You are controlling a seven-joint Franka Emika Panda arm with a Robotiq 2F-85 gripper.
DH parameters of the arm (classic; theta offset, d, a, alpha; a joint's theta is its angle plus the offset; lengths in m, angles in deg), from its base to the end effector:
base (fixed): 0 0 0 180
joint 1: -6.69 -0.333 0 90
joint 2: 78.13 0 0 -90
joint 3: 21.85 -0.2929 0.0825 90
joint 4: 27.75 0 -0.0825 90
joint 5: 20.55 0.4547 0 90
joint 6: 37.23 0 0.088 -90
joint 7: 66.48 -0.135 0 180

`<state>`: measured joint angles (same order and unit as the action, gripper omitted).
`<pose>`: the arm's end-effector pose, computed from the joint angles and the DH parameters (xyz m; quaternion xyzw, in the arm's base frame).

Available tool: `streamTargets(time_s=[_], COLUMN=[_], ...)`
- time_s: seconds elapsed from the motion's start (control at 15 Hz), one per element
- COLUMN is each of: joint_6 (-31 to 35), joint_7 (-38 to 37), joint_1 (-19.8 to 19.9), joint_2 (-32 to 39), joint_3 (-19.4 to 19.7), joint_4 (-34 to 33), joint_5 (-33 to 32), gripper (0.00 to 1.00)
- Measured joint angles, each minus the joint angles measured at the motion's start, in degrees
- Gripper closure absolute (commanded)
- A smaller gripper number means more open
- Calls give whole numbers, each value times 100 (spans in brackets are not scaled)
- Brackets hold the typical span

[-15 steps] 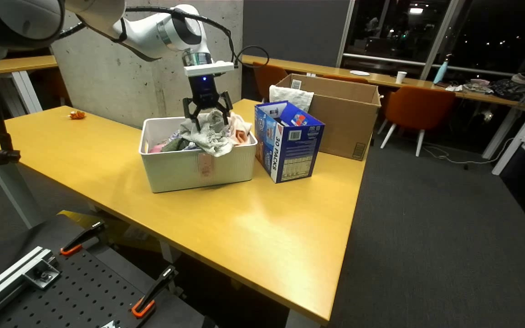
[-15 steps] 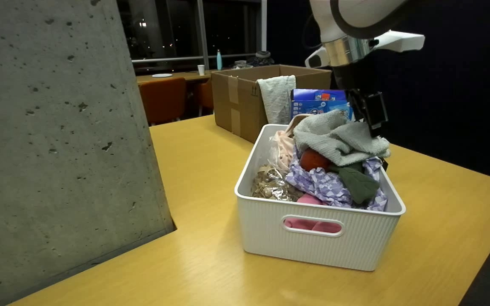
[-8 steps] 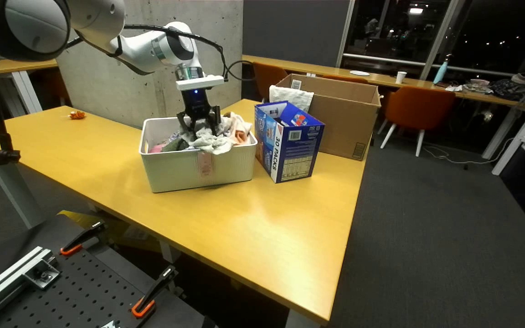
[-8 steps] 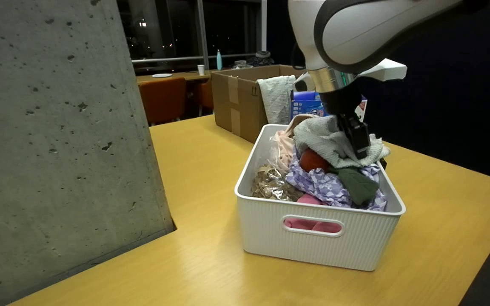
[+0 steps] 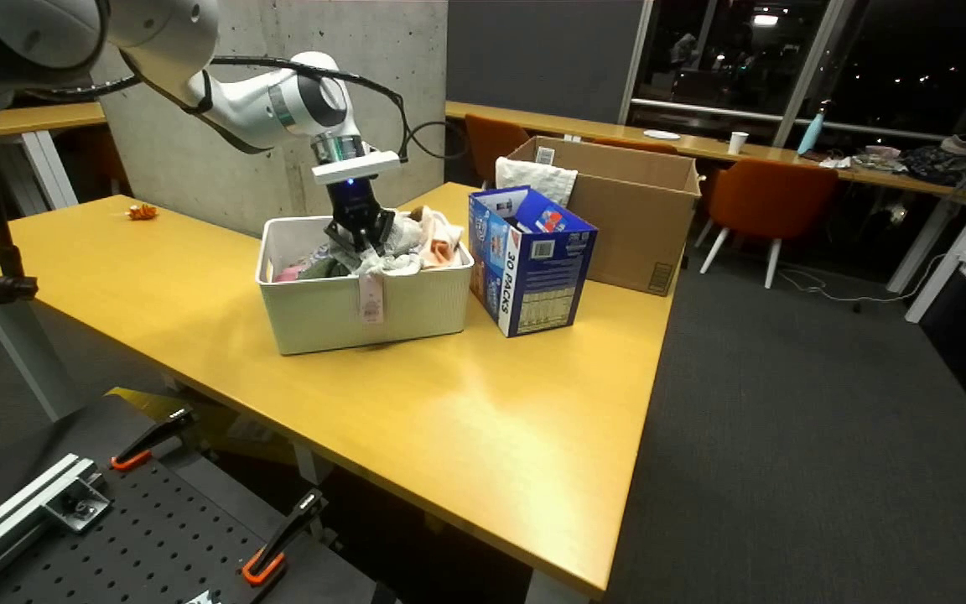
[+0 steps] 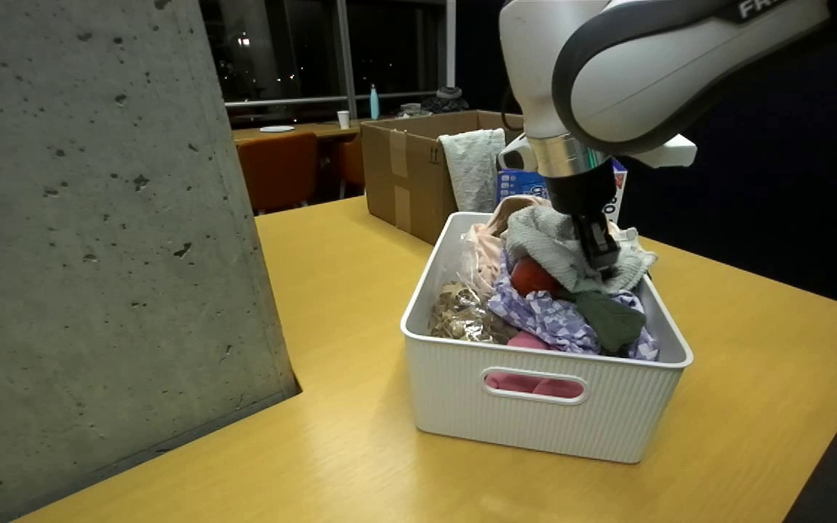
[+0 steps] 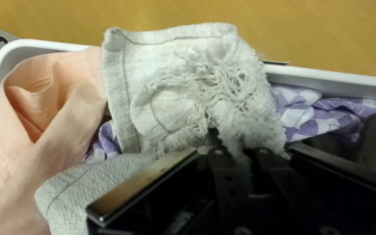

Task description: Remove the white towel, the yellow container and turnip plushie from the basket

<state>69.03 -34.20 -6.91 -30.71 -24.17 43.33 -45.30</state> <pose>0.7559 0.1640 0.1829 0.8583 0.4680 -0.1289 0.1664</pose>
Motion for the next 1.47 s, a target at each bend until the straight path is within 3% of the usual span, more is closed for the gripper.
streamTargets(time_s=[0.53, 1.0, 1.47], joint_6=[1205, 1328, 1557], joint_7=[-1390, -2273, -2385], joint_1=[108, 355, 850], joint_2=[-1547, -3507, -4885], joint_3=[27, 41, 55], joint_4=[2175, 4210, 5687], joint_5=[-276, -319, -302], gripper=[97, 97, 97])
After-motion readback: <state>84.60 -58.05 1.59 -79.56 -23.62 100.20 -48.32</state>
